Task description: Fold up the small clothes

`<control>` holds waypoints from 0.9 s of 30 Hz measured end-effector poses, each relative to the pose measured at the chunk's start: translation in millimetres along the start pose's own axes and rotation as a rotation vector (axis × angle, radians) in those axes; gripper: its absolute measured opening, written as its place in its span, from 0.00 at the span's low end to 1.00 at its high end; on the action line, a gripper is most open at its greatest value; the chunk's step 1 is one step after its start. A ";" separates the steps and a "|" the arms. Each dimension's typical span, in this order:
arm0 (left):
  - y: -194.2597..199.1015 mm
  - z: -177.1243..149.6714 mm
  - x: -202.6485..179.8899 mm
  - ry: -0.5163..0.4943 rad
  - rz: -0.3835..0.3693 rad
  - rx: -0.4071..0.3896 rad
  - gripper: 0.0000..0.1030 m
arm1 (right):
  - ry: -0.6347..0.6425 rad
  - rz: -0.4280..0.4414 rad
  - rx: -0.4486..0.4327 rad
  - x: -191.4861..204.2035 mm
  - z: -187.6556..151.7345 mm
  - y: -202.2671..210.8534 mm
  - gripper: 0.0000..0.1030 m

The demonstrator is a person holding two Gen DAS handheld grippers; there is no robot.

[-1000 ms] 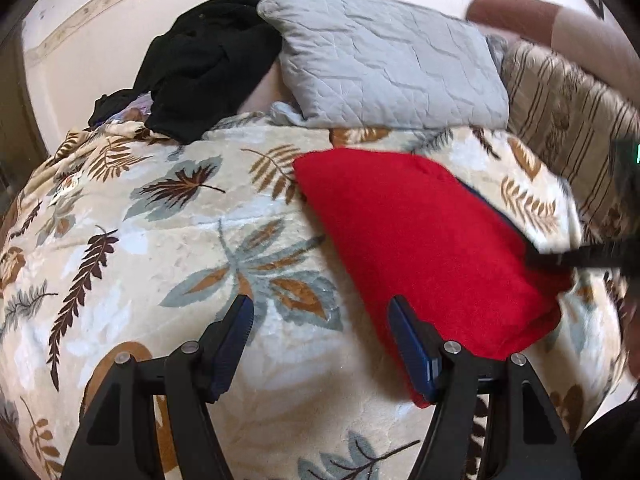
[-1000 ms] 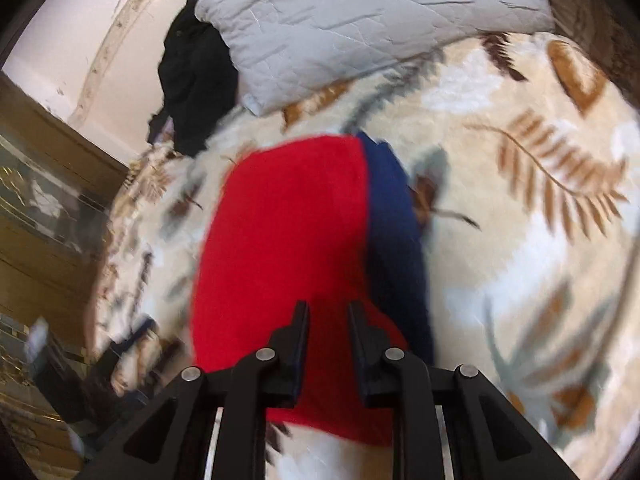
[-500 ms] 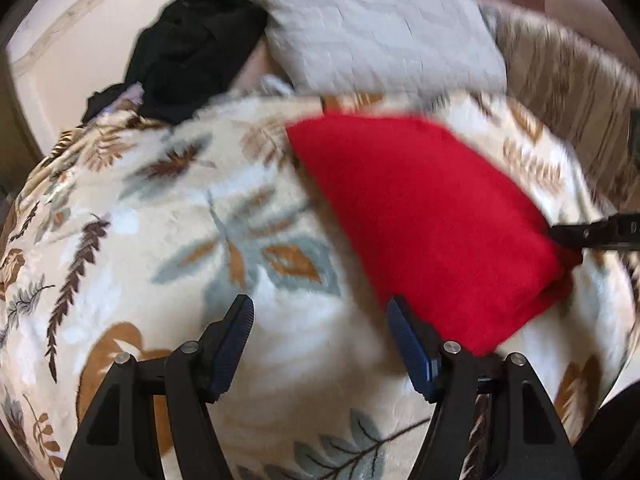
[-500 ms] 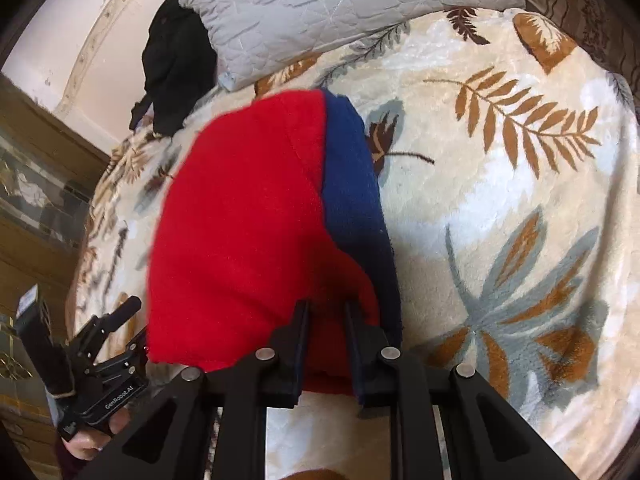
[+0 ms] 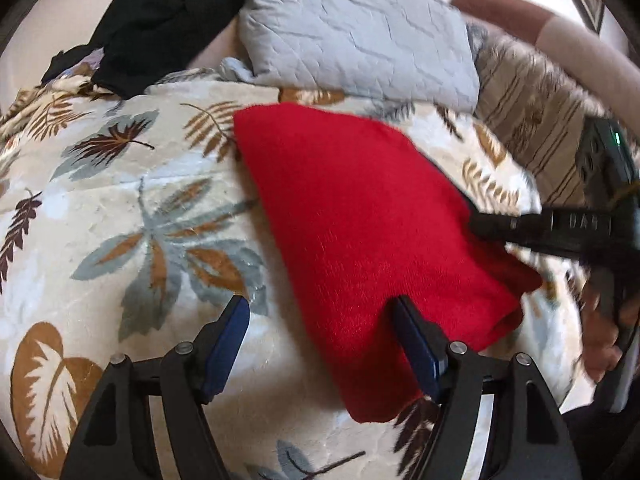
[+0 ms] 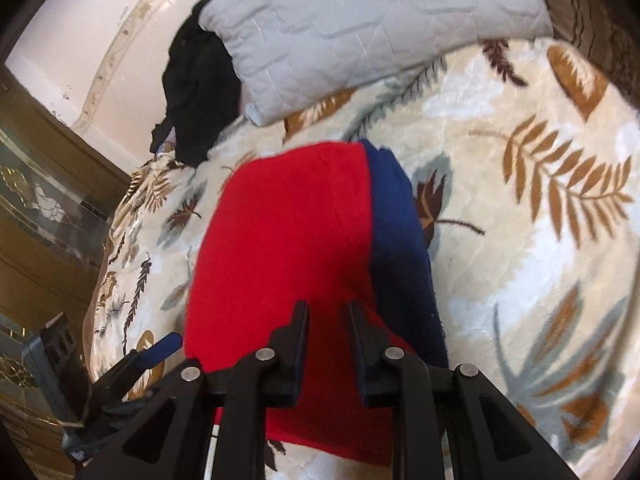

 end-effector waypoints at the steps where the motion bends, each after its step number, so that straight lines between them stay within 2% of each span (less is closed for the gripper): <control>1: -2.4 -1.3 -1.3 -0.009 -0.004 0.010 0.73 | -0.017 0.012 0.022 -4.5 0.3 -4.3 0.21; 7: 2.5 4.4 5.8 0.012 -0.046 0.032 0.73 | -0.039 0.034 0.028 -1.6 14.8 0.7 0.23; 9: 9.7 9.4 10.5 0.046 -0.060 0.010 0.73 | -0.038 0.060 0.019 6.8 28.3 -0.3 0.23; 12: 15.6 16.8 12.6 0.056 -0.093 -0.025 0.73 | -0.021 0.045 -0.015 19.9 57.8 -10.8 0.23; 16: 5.0 18.8 7.7 0.007 -0.061 -0.009 0.74 | -0.030 0.035 -0.022 26.5 89.7 -36.2 0.23; 18: -7.4 15.9 4.6 -0.022 -0.055 0.025 0.76 | -0.045 0.004 -0.005 23.9 102.8 -55.7 0.23; 20: -12.4 14.4 4.1 -0.036 -0.053 0.033 0.79 | -0.069 -0.049 0.062 15.0 107.7 -81.5 0.21; 22: -11.0 15.7 6.3 -0.029 -0.059 0.036 0.80 | -0.082 -0.025 0.082 9.0 108.0 -92.5 0.22; 27: 7.5 24.0 16.8 0.021 -0.121 0.000 0.80 | -0.119 0.047 0.041 0.4 97.4 -57.6 0.23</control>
Point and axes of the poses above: each gripper's, at about its wrist camera, not at the fingertips, and y roughly against the way its jaws point, x to its left, z to its top, the point moved 2 cm from there along -y, roughly the way its jaws point, and after that the axes turned 3 degrees about -z, right-handed, at the moved point
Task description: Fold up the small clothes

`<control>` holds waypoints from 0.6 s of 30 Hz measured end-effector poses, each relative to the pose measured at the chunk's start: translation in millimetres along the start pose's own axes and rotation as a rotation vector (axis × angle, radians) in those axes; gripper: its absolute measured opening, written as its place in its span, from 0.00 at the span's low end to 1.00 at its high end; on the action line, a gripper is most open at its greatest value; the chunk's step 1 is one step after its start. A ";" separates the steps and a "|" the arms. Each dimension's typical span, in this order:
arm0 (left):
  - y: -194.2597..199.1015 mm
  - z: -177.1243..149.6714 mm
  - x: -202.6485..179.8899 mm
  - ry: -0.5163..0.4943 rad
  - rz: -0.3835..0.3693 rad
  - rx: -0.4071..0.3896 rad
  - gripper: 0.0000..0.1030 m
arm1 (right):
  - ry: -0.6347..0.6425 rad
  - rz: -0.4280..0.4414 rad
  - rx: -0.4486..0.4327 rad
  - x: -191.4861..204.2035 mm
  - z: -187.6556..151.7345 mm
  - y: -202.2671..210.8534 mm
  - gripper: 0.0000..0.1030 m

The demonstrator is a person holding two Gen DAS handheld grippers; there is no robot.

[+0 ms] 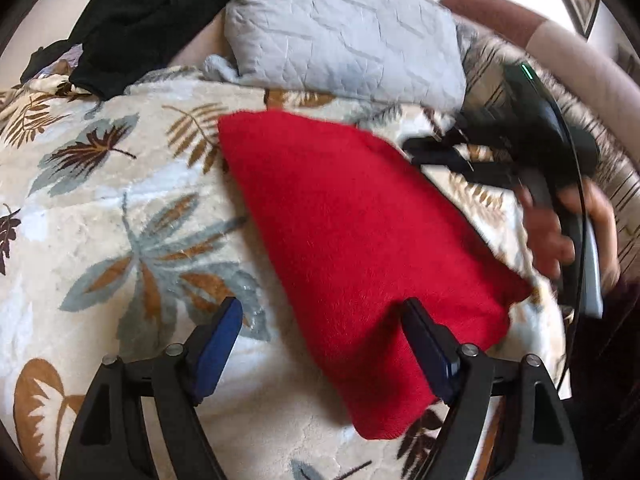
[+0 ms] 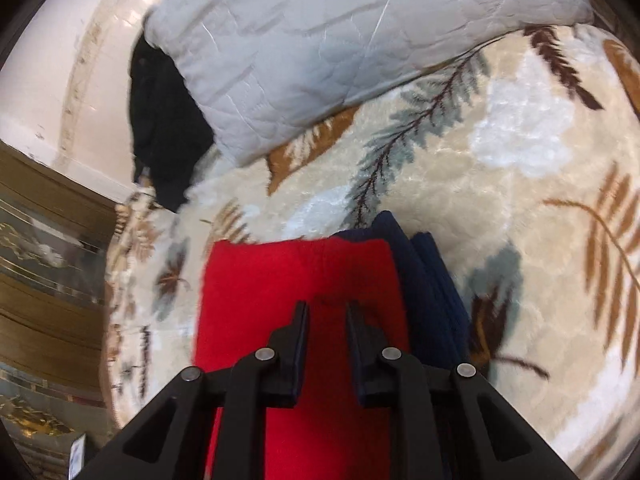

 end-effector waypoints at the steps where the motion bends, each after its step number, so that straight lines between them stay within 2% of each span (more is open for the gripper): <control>1: 2.8 1.1 1.1 0.010 -0.013 -0.006 0.80 | -0.008 0.014 -0.017 -5.3 -5.5 12.4 0.25; 4: 12.5 5.7 9.7 0.085 -0.085 -0.020 0.80 | -0.036 0.054 -0.044 -20.5 -20.9 40.2 0.48; 5: 12.9 7.1 11.3 0.099 -0.098 -0.018 0.80 | -0.059 0.066 -0.055 -27.0 -26.7 49.5 0.73; 6: 12.7 8.1 13.0 0.114 -0.106 -0.017 0.80 | -0.087 0.081 -0.072 -33.1 -32.0 57.4 0.80; 7: 11.7 8.2 13.8 0.125 -0.111 -0.012 0.80 | -0.111 0.102 -0.084 -39.6 -37.1 64.3 0.80; 11: 1.5 7.4 11.8 0.142 -0.166 0.049 0.80 | -0.132 0.152 -0.027 -59.2 -53.7 67.8 0.80; 14: -4.5 6.2 12.2 0.172 -0.218 0.075 0.80 | -0.133 0.154 0.035 -72.8 -61.4 57.6 0.80; 18: -19.0 6.4 13.3 0.215 -0.309 0.133 0.80 | -0.165 0.214 0.096 -87.1 -64.9 42.9 0.80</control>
Point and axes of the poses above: each gripper's, at about its wrist camera, not at the fingertips, and y roughly against the way its jaws point, x to its left, z to its top, the point moved 2 cm from there along -y, roughly the way its jaws point, and after that the axes turned 3 degrees about -z, right-handed, at the moved point
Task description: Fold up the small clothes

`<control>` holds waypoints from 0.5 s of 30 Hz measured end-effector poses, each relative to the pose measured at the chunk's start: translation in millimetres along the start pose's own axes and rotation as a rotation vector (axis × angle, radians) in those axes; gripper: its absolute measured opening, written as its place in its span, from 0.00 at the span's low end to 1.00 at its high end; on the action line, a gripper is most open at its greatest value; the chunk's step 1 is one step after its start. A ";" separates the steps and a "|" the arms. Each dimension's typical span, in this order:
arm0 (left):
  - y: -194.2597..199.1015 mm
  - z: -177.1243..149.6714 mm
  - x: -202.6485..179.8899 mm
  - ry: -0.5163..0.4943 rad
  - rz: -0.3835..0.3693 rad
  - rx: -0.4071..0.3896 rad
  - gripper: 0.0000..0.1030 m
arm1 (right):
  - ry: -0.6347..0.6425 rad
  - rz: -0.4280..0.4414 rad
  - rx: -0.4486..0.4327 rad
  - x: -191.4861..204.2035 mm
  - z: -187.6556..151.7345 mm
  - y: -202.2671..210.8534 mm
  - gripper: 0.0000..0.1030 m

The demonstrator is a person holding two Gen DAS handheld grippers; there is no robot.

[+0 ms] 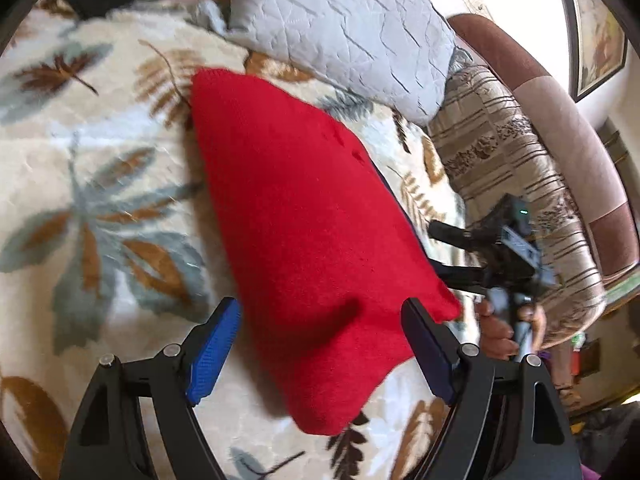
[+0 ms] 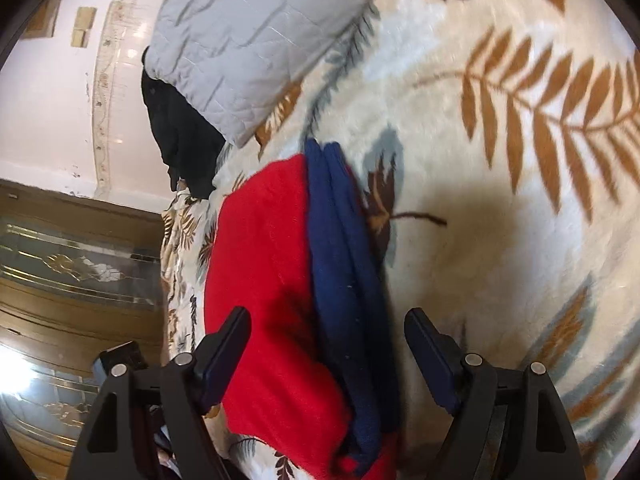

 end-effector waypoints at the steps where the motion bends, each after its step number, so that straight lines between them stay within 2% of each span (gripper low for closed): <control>1: -3.7 0.4 1.0 0.010 -0.006 0.010 0.80 | -0.001 0.002 0.015 -1.9 0.2 -4.9 0.80; 4: -11.4 1.5 3.0 0.020 0.006 0.024 0.80 | 0.015 0.004 0.059 -3.8 0.4 -20.9 0.80; 9: -16.8 4.8 7.4 0.056 -0.024 0.033 0.80 | 0.033 0.083 0.092 2.2 -2.1 -34.1 0.80; 15: -20.7 7.1 11.1 0.076 -0.044 0.025 0.80 | 0.068 0.102 0.097 14.2 -5.8 -47.5 0.80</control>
Point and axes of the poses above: each gripper's, at about its wrist camera, not at the fingertips, and y roughly against the way its jaws point, x to its left, z to its top, the point moved 2 cm from there along -y, roughly the way its jaws point, and after that the axes turned 3 degrees about -z, right-handed, at the moved point
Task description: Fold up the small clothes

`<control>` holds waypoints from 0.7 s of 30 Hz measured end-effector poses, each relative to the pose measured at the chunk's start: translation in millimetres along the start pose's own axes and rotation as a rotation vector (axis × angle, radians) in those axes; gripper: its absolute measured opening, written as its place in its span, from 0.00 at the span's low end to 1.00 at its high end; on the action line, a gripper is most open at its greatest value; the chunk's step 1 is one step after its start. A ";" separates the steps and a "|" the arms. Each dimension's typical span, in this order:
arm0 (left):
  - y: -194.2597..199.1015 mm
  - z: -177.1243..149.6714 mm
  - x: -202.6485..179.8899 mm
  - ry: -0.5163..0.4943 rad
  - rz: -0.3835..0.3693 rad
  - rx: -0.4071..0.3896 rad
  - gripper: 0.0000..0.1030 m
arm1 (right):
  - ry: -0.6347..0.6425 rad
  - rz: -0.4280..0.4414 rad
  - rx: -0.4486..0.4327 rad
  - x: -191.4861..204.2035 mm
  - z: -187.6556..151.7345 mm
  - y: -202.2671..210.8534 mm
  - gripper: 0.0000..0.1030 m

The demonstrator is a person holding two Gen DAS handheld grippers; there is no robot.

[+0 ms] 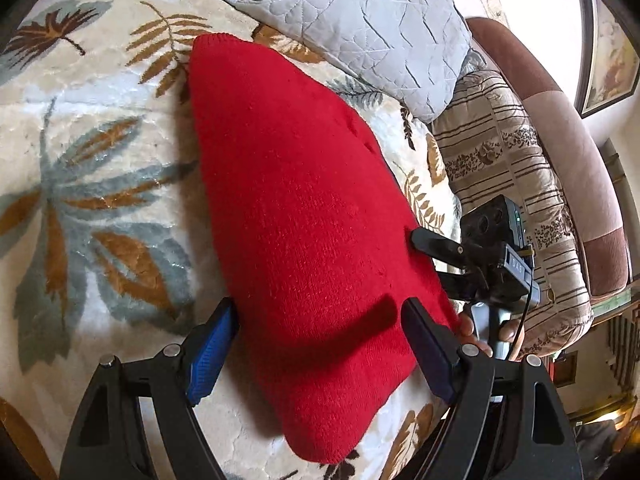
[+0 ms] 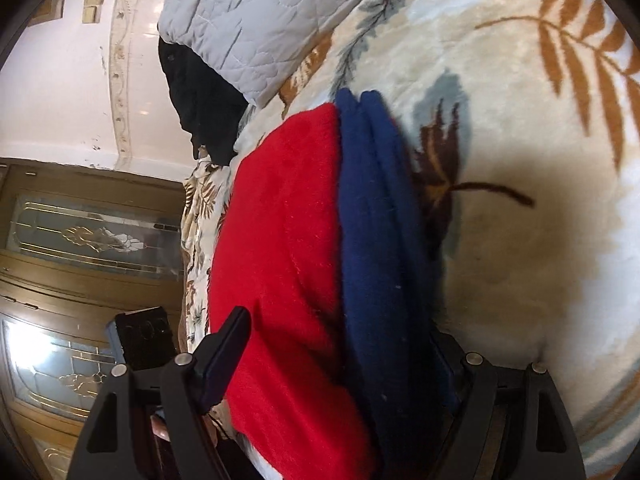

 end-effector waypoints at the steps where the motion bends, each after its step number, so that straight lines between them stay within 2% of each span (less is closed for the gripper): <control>1: 0.4 0.4 0.7 0.003 -0.003 -0.003 0.79 | 0.011 -0.001 -0.001 2.6 -0.5 -2.3 0.80; 5: 2.6 2.2 -0.8 -0.008 -0.014 -0.042 0.79 | 0.037 -0.018 -0.020 11.3 -4.4 -9.5 0.80; 7: 6.1 3.5 -3.1 -0.031 0.002 -0.064 0.72 | 0.069 -0.036 -0.019 17.9 -8.1 -11.7 0.74; 11: 15.6 6.7 -6.9 -0.077 0.026 -0.095 0.57 | 0.105 -0.059 -0.037 30.2 -11.9 -15.0 0.56; 14: 24.4 8.8 -6.6 -0.095 0.039 -0.123 0.54 | 0.118 -0.060 -0.053 36.7 -14.1 -14.1 0.48; 21: 46.0 9.1 -7.5 -0.160 0.121 -0.140 0.50 | 0.162 -0.067 -0.046 56.6 -22.6 -26.6 0.45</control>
Point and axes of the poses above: each gripper's, at about its wrist camera, not at the fingertips, and y roughly against the way its jaws point, x to its left, z to its top, the point moved 2 cm from there along -y, roughly the way its jaws point, and after that the axes turned 3 degrees about -z, right-handed, at the moved point
